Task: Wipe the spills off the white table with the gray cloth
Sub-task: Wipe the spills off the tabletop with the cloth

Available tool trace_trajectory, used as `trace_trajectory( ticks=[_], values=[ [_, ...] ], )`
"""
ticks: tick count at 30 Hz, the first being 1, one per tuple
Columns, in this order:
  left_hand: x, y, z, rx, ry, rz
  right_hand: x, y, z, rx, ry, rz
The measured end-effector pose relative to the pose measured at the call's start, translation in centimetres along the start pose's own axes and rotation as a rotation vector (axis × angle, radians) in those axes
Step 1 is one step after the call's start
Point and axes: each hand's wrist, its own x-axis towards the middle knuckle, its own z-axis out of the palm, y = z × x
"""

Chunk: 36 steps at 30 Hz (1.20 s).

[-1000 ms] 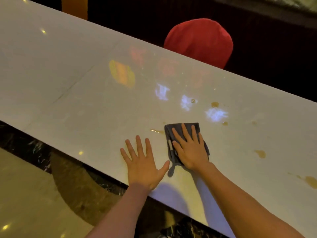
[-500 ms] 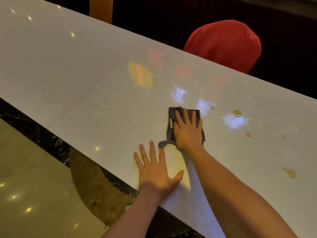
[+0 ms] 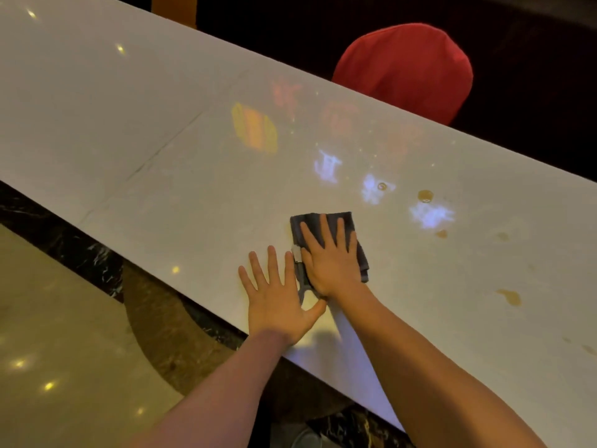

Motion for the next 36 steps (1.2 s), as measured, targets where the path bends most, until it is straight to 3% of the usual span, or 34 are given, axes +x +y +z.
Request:
trace_trajectory(
  ticks=[4,10,14,21,28,31,36],
  values=[
    [0.0,-0.1,0.2,-0.034,0.02,0.002,-0.3,2.7,-0.2,-0.031,0.042,-0.092],
    [-0.2,-0.3,-0.1,-0.027,-0.007,0.01,-3.7,16.2,-2.4,0.084,0.132,0.438],
    [-0.3,-0.1,-0.3,-0.016,-0.017,0.019,-5.7,16.0,-2.1,0.107,0.133,0.576],
    [-0.3,0.1,-0.3,0.035,-0.011,-0.008,-4.3,4.5,0.2,0.044,0.075,0.181],
    [-0.4,0.1,-0.2,0.035,-0.006,-0.012,-5.7,6.4,-0.3,0.012,0.079,0.005],
    [-0.5,0.0,-0.6,0.038,-0.016,-0.001,-7.1,10.9,-0.6,0.023,0.116,0.144],
    [-0.8,0.0,-1.0,0.037,-0.013,0.014,-11.5,19.3,-1.2,0.06,0.156,0.579]
  ],
)
